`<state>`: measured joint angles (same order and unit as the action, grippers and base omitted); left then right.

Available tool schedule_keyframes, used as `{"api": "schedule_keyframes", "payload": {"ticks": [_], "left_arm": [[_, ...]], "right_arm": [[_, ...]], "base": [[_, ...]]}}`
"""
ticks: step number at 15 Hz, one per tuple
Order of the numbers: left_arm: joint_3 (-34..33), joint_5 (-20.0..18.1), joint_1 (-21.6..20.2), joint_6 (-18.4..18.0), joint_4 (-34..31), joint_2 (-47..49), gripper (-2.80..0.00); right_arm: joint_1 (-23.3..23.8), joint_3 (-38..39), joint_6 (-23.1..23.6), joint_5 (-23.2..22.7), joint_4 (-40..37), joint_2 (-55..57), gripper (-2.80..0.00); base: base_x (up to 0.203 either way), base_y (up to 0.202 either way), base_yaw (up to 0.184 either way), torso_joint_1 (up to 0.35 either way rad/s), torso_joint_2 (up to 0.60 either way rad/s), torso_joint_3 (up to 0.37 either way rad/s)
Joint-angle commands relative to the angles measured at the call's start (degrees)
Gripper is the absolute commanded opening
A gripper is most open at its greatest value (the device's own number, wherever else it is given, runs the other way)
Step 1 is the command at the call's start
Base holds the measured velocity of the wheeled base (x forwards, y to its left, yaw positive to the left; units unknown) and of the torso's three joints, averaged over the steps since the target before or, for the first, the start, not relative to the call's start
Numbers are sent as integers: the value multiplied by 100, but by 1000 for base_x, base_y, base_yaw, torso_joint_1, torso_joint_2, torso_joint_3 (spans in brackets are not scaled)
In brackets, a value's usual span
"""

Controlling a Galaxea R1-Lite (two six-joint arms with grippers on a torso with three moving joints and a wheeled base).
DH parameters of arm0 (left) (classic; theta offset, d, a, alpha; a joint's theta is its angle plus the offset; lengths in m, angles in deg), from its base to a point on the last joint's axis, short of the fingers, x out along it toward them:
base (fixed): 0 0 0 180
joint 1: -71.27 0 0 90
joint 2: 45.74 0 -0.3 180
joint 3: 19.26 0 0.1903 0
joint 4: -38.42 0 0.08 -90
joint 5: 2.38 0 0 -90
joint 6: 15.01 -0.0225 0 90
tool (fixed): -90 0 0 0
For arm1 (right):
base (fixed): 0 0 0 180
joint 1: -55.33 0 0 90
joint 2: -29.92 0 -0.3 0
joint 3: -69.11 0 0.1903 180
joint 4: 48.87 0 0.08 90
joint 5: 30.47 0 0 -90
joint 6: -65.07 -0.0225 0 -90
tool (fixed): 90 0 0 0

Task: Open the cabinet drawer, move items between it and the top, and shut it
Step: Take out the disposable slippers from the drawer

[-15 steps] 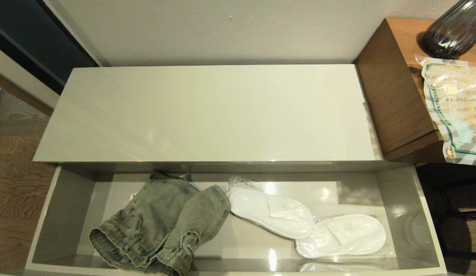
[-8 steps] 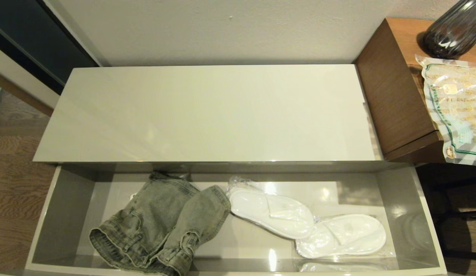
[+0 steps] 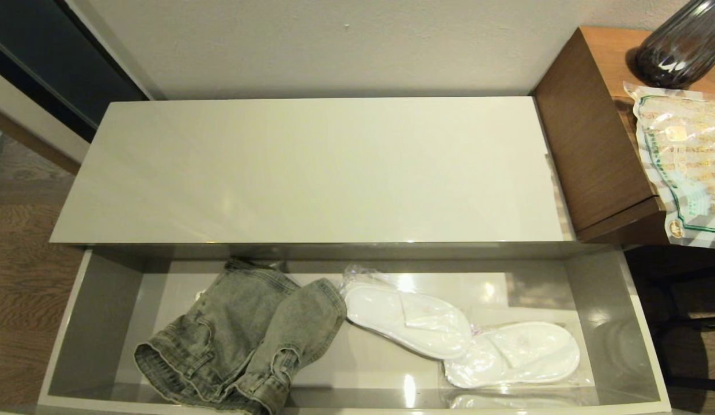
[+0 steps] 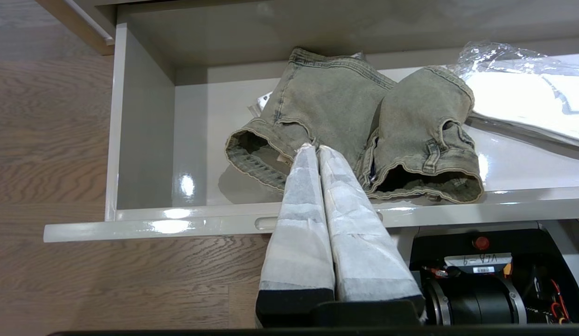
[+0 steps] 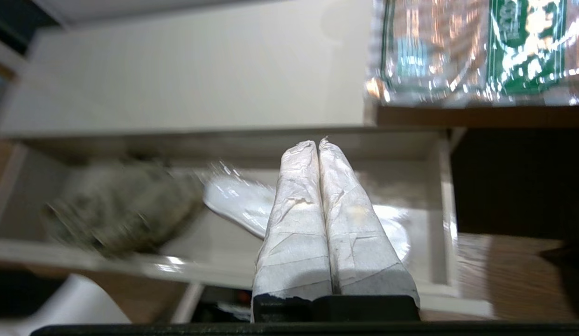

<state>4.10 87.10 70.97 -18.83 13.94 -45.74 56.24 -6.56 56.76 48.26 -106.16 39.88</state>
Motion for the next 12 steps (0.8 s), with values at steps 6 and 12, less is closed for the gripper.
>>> {"api": "schedule_keyframes", "payload": {"ticks": [6, 12], "left_arm": [[0, -1, 4, -4, 6, 9, -280], [0, -1, -5, -4, -2, 9, -280]], "right_arm": [[50, -492, -733, 0, -144, 805, -280], [165, -469, -725, -2, -322, 1000, -280]], "base": [[0, 0, 0, 0, 0, 0], [0, 0, 0, 0, 0, 0]]}}
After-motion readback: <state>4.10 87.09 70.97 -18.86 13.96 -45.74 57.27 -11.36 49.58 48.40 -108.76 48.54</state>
